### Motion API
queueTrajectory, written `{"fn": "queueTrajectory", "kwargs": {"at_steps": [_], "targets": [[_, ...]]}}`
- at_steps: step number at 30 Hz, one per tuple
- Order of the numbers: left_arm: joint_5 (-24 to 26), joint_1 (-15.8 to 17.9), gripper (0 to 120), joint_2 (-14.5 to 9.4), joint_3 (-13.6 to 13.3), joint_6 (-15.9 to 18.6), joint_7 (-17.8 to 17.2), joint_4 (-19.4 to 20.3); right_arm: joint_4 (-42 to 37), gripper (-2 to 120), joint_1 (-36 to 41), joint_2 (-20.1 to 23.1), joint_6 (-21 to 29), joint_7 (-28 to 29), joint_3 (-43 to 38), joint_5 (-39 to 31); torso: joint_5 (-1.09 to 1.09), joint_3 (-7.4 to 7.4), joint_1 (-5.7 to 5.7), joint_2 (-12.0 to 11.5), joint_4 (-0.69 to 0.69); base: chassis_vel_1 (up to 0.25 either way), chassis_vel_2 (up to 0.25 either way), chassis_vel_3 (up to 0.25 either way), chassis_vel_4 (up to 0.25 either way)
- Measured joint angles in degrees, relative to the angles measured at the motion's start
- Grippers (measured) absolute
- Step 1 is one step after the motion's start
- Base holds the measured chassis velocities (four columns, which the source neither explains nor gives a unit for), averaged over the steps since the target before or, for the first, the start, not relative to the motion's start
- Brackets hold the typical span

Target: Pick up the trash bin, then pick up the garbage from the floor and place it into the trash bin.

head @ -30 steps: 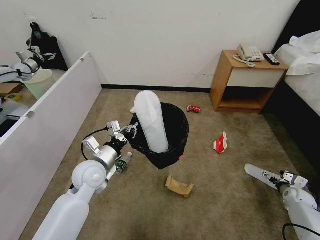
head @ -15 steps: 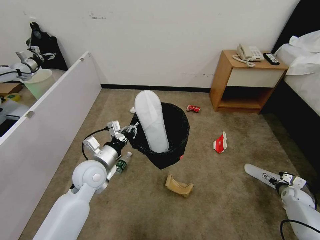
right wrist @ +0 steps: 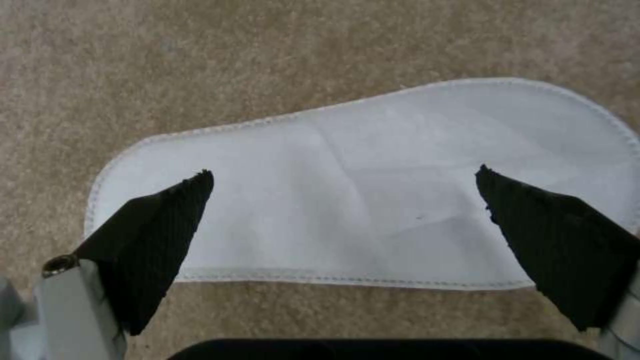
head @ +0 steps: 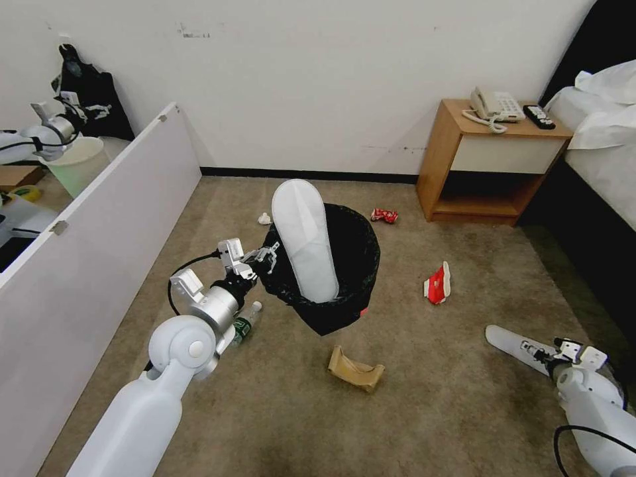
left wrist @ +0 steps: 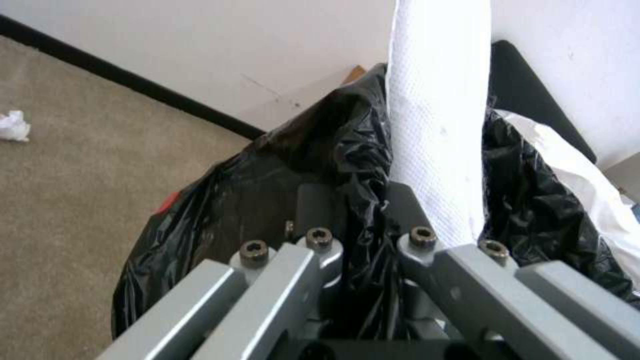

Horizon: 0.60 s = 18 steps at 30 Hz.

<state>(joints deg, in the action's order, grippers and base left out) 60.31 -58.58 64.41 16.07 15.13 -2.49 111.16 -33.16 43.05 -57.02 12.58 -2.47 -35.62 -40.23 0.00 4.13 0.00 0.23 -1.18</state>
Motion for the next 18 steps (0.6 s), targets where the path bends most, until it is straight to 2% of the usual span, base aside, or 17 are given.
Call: {"fn": "queueTrajectory", "kwargs": {"at_steps": [18], "targets": [[0.0, 0.1, 3, 0.0, -0.5, 0.0, 0.0, 0.0, 4.9, 100, -2.6, -0.7, -0.7, -1.0, 0.0, 1.9, 0.00, 0.00, 0.00, 0.0, -0.01, 0.000, 0.000, 0.000, 0.000]]}}
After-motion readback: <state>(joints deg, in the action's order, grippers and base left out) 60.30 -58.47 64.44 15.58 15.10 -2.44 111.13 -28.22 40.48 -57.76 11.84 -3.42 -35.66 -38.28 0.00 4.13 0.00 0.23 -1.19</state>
